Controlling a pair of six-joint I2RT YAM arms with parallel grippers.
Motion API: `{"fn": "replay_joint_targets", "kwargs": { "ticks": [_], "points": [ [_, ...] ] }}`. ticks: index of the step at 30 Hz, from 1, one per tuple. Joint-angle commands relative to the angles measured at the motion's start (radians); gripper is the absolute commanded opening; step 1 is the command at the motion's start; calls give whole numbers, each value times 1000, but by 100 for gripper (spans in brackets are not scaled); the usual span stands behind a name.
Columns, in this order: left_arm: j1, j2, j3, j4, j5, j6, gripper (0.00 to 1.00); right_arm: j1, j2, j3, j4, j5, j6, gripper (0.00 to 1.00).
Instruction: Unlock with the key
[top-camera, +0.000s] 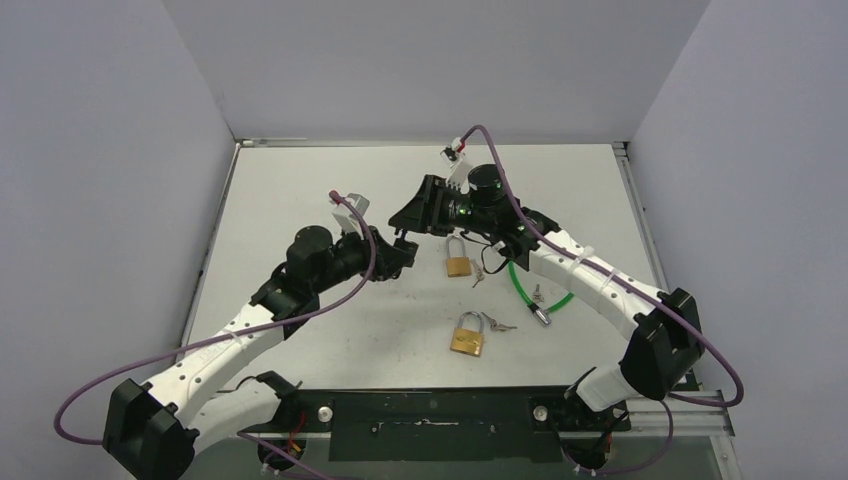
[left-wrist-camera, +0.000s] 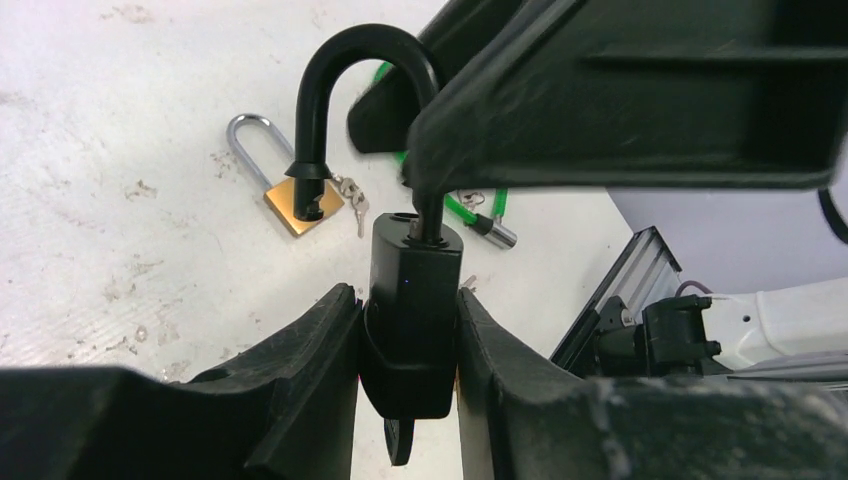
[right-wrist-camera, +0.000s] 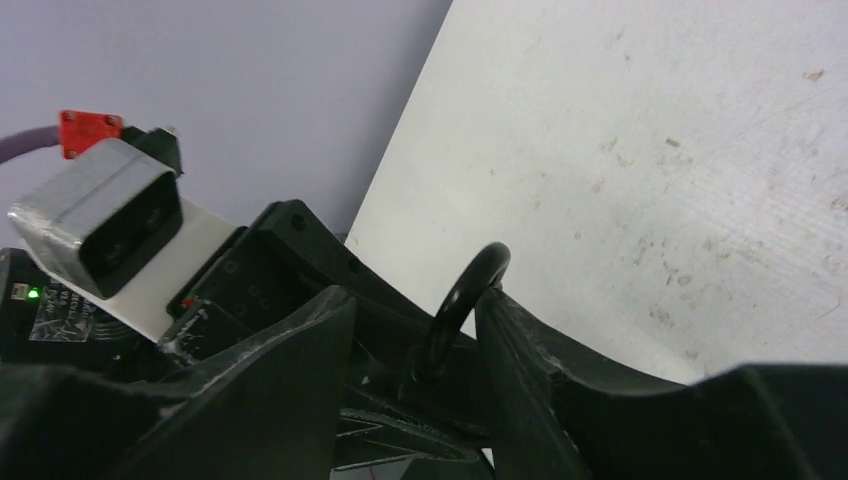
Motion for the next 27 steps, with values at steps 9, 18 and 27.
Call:
{"fn": "replay_joint_targets", "kwargs": {
  "ticks": [9, 18, 27],
  "points": [
    [46, -3, 15, 68, 88, -36, 0, -33, 16, 89, -46, -22, 51, 53],
    [52, 12, 1, 87, 101, -48, 0, -35, 96, 151, -116, -52, 28, 46],
    [123, 74, -32, 195, 277, -202, 0, -89, 87, 15, 268, -188, 15, 0]
  ]
}}
